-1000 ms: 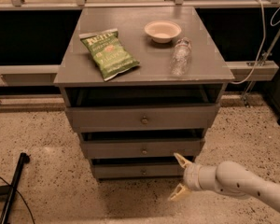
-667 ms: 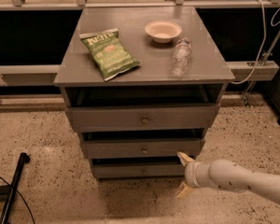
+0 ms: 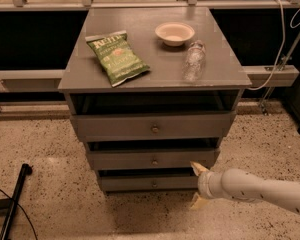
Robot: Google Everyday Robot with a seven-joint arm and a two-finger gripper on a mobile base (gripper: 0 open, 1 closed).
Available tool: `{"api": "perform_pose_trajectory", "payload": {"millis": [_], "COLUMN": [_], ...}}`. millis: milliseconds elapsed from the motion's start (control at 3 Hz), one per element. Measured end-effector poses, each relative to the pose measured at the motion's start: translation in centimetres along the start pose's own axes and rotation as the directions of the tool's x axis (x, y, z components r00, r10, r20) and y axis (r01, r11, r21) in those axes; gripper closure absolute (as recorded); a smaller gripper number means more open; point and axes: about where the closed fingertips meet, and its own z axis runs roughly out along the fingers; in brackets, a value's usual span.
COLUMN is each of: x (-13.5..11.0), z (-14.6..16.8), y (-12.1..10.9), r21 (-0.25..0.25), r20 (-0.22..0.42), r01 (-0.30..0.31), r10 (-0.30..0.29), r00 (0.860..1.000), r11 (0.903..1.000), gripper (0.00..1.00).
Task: Open bottom drawer
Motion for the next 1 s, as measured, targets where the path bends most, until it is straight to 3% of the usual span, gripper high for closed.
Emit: {"api": "perform_pose_trajectory", "payload": {"millis": [333, 667, 1000], "x": [0.9, 1.8, 5.5], "z": [1.2, 3.2, 4.1], "y": [0.2, 1.2, 1.6], "r21": [-0.032, -0.067, -0.058], "r20": [0.013, 0.092, 0.164], "r01": [0.027, 0.038, 0.050], "r10": [-0.027, -0.032, -0.040], "r00": [1.000, 0.995, 0.986], "r11": [0.9991, 0.9970, 0.9970], "gripper": [0.00, 0.00, 0.00]}}
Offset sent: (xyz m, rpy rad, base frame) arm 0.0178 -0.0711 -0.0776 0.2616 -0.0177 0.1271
